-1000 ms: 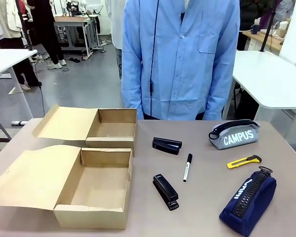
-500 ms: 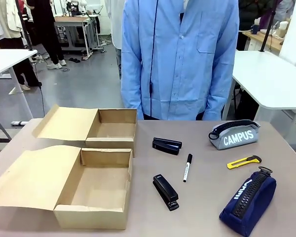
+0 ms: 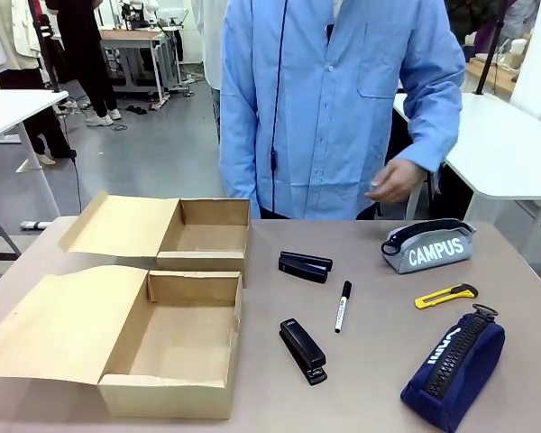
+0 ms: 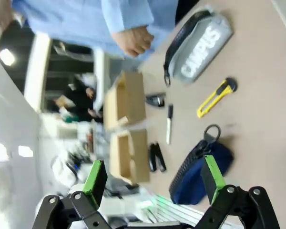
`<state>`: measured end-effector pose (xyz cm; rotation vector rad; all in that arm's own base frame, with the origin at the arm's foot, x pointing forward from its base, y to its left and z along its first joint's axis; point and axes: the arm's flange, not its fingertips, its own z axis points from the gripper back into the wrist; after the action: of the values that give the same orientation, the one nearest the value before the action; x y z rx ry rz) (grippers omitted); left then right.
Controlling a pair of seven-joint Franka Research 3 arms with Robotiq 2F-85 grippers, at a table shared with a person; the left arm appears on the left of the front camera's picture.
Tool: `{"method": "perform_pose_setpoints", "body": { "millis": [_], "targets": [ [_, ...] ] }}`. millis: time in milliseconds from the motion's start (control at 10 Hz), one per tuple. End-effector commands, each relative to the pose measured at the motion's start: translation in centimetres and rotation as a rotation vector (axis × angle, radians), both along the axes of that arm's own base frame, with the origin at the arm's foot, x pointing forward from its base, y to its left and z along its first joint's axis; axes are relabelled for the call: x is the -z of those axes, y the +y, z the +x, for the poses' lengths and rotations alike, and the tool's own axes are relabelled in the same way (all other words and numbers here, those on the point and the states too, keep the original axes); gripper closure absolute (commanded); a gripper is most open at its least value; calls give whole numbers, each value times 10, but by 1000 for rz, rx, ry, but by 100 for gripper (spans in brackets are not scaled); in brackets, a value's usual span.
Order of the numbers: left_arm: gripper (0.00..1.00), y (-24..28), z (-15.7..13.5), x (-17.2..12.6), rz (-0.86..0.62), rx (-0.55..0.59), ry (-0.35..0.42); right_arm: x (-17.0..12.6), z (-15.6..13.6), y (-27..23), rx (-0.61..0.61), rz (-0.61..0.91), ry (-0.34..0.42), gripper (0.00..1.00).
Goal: Place items inside the box.
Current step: Pick up a Pencil pouch or Stapler and place it inside the Mailer Box closest to the robot.
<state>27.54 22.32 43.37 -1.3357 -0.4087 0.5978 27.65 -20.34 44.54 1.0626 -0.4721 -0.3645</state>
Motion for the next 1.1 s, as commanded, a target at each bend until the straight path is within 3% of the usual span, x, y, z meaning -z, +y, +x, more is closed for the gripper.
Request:
{"method": "perform_pose_setpoints", "body": {
  "millis": [0, 100, 200, 300, 500, 600, 800, 1000],
  "targets": [
    [0, 1, -4, 0, 7, 14, -22, -6, -7, 64, -212, -212, -63, 0],
    [0, 1, -4, 0, 7, 14, -22, -7, -2, 48, -173, -176, -54, 0],
    [0, 1, -4, 0, 7, 14, -22, 1, -2, -3, -154, 69, -16, 0],
    [0, 1, -4, 0, 7, 14, -22, 12, -21, -38, -128, 181, -46, 0],
    [0, 1, -4, 0, 7, 14, -22, 38, -86, -101, 76, 302, -92, 0],
    [0, 1, -4, 0, 7, 14, -22, 50, -108, -112, 118, 347, -120, 0],
    [0, 1, -4, 0, 7, 14, -22, 67, -116, -116, 140, 384, -102, 0],
    [0, 1, -4, 0, 7, 14, -22, 66, -100, -111, 121, 365, -76, 0]
  ]
}}
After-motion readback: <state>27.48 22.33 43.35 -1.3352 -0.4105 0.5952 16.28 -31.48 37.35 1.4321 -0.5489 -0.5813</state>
